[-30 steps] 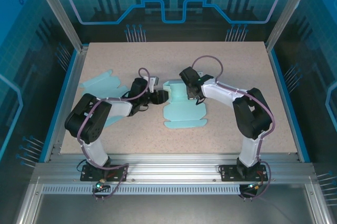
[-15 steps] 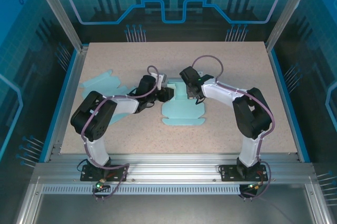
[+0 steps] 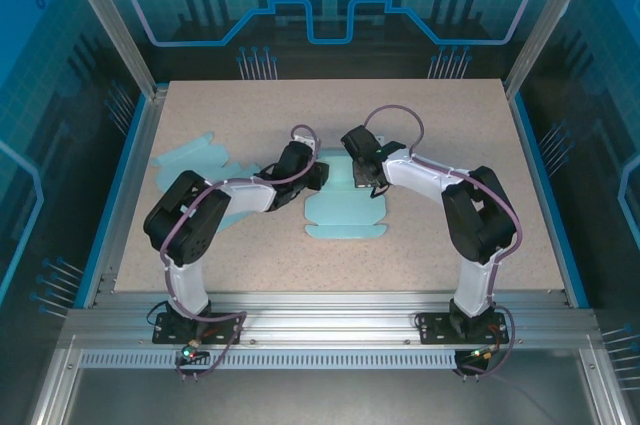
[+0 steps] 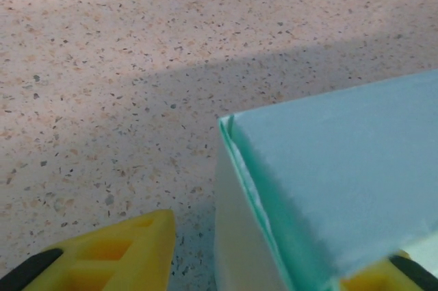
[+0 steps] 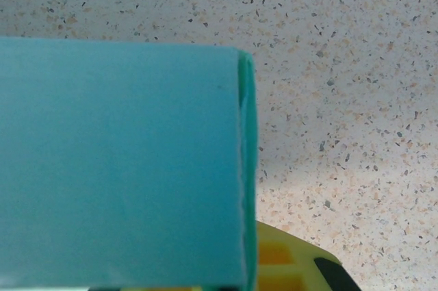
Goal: Fold the paper box
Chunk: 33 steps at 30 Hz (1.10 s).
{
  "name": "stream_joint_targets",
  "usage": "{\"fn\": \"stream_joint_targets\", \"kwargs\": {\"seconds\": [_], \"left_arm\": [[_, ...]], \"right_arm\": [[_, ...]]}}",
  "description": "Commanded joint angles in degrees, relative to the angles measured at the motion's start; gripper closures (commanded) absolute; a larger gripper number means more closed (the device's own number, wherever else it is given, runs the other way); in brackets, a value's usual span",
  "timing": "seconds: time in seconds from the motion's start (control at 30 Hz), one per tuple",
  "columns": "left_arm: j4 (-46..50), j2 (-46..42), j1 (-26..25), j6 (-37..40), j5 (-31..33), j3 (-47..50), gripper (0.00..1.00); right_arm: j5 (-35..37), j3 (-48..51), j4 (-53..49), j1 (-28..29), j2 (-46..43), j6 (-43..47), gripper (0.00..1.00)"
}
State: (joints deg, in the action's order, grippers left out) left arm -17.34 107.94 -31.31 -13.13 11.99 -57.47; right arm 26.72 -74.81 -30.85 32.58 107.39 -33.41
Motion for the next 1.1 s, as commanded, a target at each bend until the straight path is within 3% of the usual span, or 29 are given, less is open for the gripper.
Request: {"fn": "stream_joint_targets", "kwargs": {"seconds": [0.0,0.17,0.5,1.07], "left_arm": [[6.14,2.04,-1.32,2.18,9.48,-3.03,0.62],[13.48,3.94,-3.16,1.09,16.37,-6.96,0.64],[35.16,5.33,-3.40,-5.22,12.92,-14.72,0.59],[39.09,7.19,-3.32,-7.59,9.41,-15.62,0.58]], "right_arm": [[-0.15,0.09,-3.16,0.07,0.23,1.42,1.00],[-1.48,-0.24,-3.61,0.11,0.10,1.17,1.00],[-5.40,-3.41,-6.63,-0.37,1.06,1.04,1.00],[-9.92,-6.22,-6.68,-1.53,4.08,1.13,1.00]]}}
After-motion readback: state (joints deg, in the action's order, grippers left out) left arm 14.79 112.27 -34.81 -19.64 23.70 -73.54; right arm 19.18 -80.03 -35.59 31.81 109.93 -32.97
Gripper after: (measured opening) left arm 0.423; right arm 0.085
